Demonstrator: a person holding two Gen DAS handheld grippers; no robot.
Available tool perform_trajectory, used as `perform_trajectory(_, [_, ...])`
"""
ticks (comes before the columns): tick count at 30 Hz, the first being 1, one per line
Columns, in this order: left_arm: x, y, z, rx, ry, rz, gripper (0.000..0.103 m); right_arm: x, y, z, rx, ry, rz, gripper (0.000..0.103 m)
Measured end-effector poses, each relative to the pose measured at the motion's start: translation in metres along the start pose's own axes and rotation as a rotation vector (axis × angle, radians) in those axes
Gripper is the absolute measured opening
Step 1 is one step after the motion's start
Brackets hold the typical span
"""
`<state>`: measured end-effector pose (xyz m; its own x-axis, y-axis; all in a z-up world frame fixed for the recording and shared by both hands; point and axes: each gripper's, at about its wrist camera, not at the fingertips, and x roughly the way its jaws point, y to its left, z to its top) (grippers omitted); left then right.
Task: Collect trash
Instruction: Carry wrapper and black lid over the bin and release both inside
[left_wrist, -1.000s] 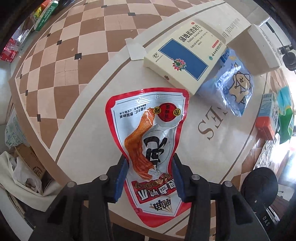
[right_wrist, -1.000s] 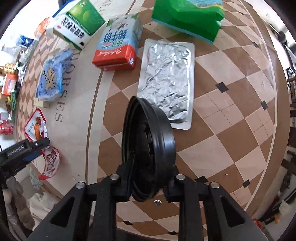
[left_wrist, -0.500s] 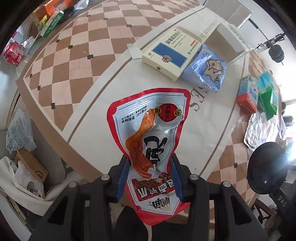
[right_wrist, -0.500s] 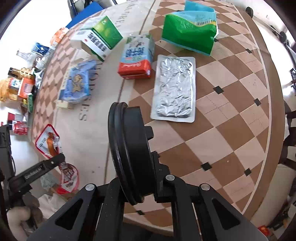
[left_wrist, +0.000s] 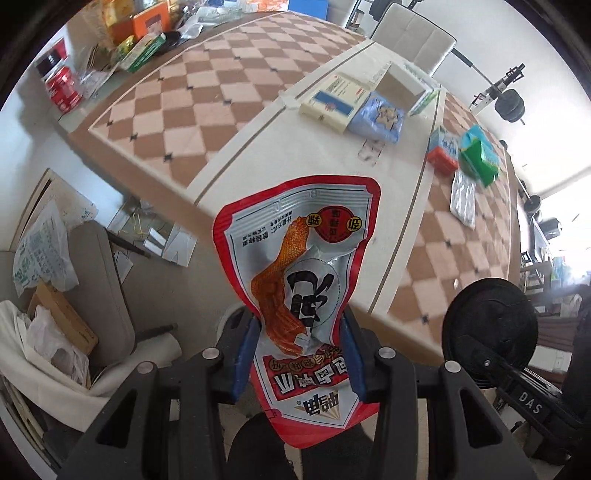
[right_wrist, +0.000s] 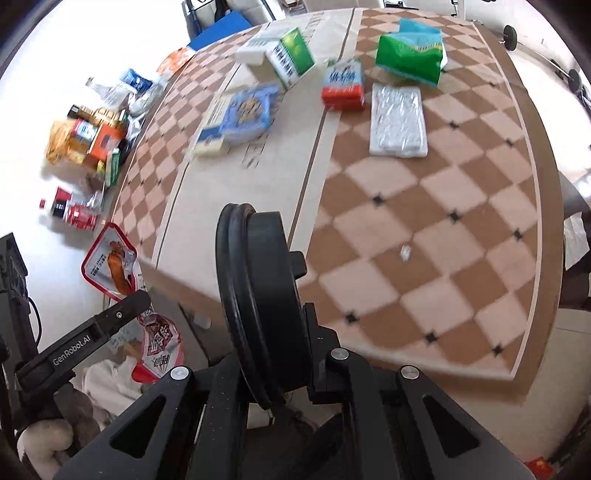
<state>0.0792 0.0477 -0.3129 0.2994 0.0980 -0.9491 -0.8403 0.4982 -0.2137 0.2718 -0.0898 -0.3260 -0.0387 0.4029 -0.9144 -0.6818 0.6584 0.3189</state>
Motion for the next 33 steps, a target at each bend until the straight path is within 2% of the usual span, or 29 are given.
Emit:
perform_trajectory(3, [0.012,0.019,-0.034,-0.019,0.043,0.001,0.039,0.02,0.004,-0.041,-0.014,0.04,-0.007,0.008])
perform_trajectory(6, [0.043,0.043,-0.062,-0.07,0.117,0.005,0.039,0.053,0.004,-0.079,-0.021,0.115,-0.028,0.008])
perform_trajectory(12, [0.135,0.087,-0.09,-0.18,0.246,0.007,0.039,0.142,-0.004,-0.133,-0.035,0.298,-0.06,0.008])
perform_trajectory(17, [0.23,0.113,-0.098,-0.225,0.332,0.01,0.039,0.237,-0.025,-0.156,-0.009,0.387,-0.093,0.008])
perform_trajectory(23, [0.326,0.127,-0.106,-0.198,0.417,0.014,0.04,0.344,-0.055,-0.171,0.015,0.463,-0.121,0.008])
perform_trajectory(28, [0.373,0.135,-0.113,-0.171,0.471,0.021,0.045,0.416,-0.068,-0.18,-0.067,0.489,-0.186,0.008])
perform_trajectory(33, [0.395,0.143,-0.121,-0.19,0.507,0.028,0.052,0.468,-0.076,-0.187,-0.128,0.528,-0.229,0.009])
